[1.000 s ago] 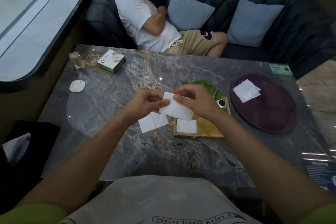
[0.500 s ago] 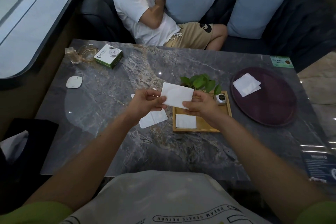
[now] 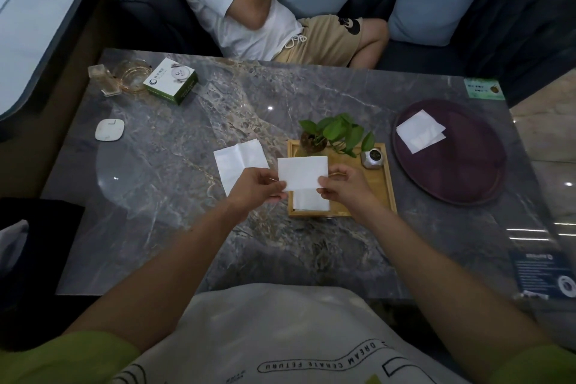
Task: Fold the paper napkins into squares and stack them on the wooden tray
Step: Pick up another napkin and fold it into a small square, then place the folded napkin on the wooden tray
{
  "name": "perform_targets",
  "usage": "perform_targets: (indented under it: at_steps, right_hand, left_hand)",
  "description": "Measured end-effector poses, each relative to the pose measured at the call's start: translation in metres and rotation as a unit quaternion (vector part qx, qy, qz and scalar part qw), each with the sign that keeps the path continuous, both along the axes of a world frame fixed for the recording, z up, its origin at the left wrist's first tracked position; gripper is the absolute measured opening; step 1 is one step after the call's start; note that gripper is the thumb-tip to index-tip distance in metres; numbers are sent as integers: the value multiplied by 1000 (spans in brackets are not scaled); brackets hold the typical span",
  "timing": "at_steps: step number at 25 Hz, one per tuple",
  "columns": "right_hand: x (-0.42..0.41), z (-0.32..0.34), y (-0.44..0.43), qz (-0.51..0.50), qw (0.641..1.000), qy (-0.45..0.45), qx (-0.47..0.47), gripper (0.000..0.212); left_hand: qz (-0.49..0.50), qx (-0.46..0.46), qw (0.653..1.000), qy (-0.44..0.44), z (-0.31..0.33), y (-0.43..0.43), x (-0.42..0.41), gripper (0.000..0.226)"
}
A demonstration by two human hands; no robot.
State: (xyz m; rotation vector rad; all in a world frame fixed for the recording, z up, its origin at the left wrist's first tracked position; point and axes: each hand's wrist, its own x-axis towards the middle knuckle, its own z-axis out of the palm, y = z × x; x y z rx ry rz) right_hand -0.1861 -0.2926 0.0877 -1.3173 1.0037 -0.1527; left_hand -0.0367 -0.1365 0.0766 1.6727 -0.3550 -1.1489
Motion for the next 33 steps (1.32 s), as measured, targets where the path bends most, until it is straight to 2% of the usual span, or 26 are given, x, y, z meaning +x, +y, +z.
perform_targets:
  at_steps: [5, 8, 12, 21, 28, 33]
  right_hand:
    - [-7, -31, -9, -26, 998, 51, -3, 12]
    - [-9, -45, -15, -37, 996, 81, -7, 15]
    - [-12, -65, -22, -25, 992, 119, -12, 17]
    - [-16, -92, -32, 33, 968, 239, -75, 24]
    - [-15, -102, -33, 59, 959, 261, -95, 24]
    - [-12, -104, -37, 77, 955, 270, -98, 23]
  left_hand:
    - [6, 48, 999, 1, -22, -11, -10, 8]
    - [23, 94, 995, 3, -36, -18, -17, 12]
    - [30, 144, 989, 1, -51, -29, -28, 22]
    - [33, 204, 978, -13, -71, -46, -27, 15]
    - [-18, 246, 967, -68, -85, -51, -28, 18]
    - [-31, 244, 965, -90, -90, -53, -28, 16]
